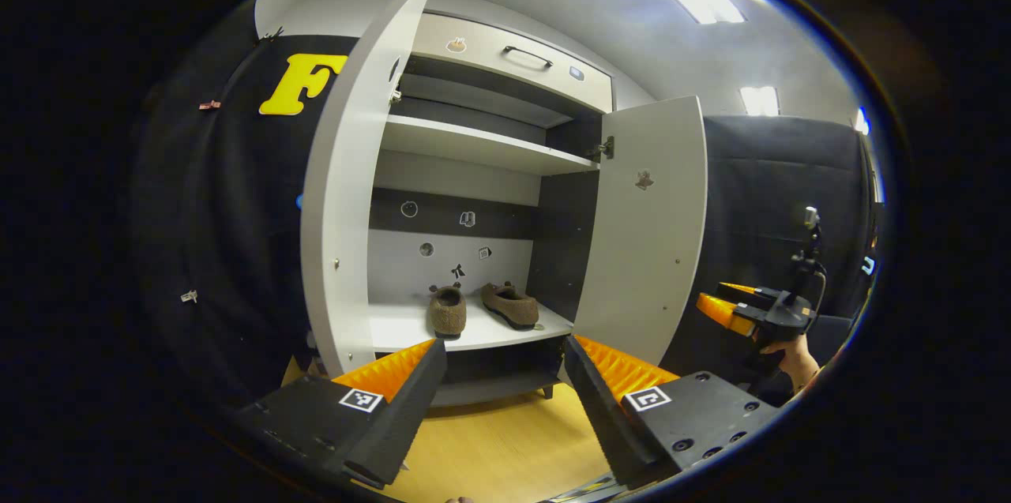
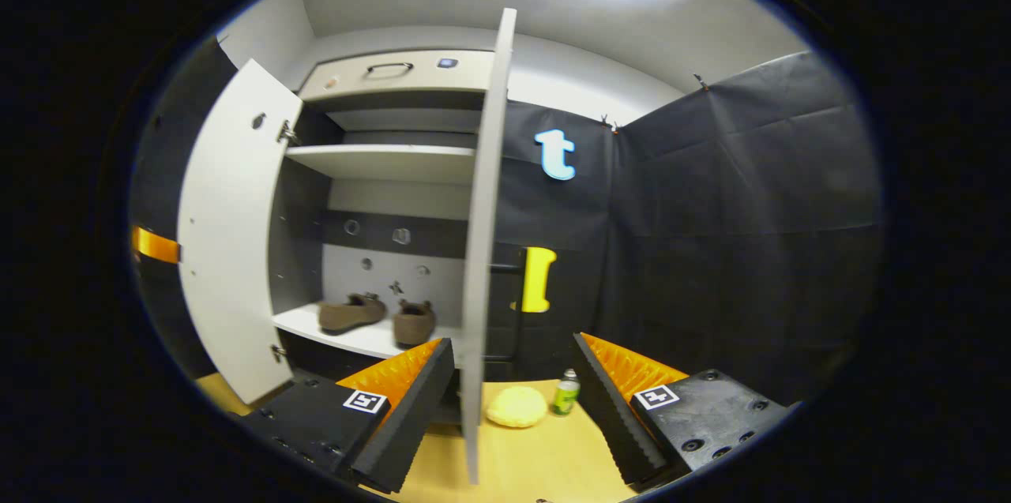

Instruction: Grab one shoe with the right hand and put it into the shoe cabinet, grab the other shoe with the left hand and put it into the shoe cabinet; then close the right door with the right hand and the left door with the left hand.

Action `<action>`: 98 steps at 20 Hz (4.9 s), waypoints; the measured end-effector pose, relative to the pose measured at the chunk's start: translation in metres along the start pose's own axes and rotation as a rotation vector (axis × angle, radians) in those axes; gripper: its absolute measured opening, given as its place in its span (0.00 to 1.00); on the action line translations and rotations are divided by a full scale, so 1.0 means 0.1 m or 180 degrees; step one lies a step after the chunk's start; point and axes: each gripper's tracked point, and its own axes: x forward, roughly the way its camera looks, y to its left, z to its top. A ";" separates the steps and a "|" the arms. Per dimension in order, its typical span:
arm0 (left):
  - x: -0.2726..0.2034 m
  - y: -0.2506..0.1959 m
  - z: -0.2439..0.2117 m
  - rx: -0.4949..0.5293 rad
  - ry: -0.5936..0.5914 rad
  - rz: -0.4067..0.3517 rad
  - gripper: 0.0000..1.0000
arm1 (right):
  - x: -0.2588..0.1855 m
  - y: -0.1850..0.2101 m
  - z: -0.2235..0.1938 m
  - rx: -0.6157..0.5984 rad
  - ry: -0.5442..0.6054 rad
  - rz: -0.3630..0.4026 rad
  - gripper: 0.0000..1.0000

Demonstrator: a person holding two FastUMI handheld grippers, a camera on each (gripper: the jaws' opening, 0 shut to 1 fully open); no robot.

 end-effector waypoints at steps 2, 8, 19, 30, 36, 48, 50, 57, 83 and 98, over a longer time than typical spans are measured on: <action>-0.16 0.03 0.02 0.0000 -0.0023 0.0016 0.95 | 0.15 -0.08 -0.05 -0.0015 0.0052 -0.0078 0.98; -0.39 0.27 0.03 0.0186 0.0003 0.0377 0.95 | 0.36 0.04 -0.01 -0.0092 0.0032 0.0085 0.94; -0.38 0.35 0.04 0.0356 0.0049 0.0664 0.95 | 0.40 1.76 -0.05 -0.0012 0.0040 0.1309 0.95; -0.63 1.58 0.08 0.0251 -0.0053 0.1478 0.95 | 0.14 1.72 -0.12 0.0104 0.0177 0.1373 0.98; -0.26 1.91 0.07 0.0284 -0.0054 0.1462 0.95 | 0.06 1.49 -0.26 0.0075 0.0350 0.1216 0.98; 0.23 1.32 -0.04 -0.0073 -0.0141 0.1083 0.94 | 0.18 1.38 -0.40 0.0233 0.0434 0.1194 0.98; 0.46 1.03 -0.08 -0.0164 -0.0167 0.0851 0.94 | 0.22 1.35 -0.41 0.0232 0.0409 0.1181 0.98; 1.12 0.22 0.00 -0.0230 -0.0237 0.0119 0.95 | 0.25 1.07 -0.32 0.0324 0.0326 0.1029 0.98; 0.98 0.35 -0.34 0.0195 0.0090 0.0454 0.95 | 0.28 1.27 -0.34 0.0313 0.0364 0.1123 0.98; 0.79 0.41 -0.40 0.0096 0.0129 0.0580 0.95 | 0.42 1.49 -0.37 0.0317 0.0436 0.1227 0.98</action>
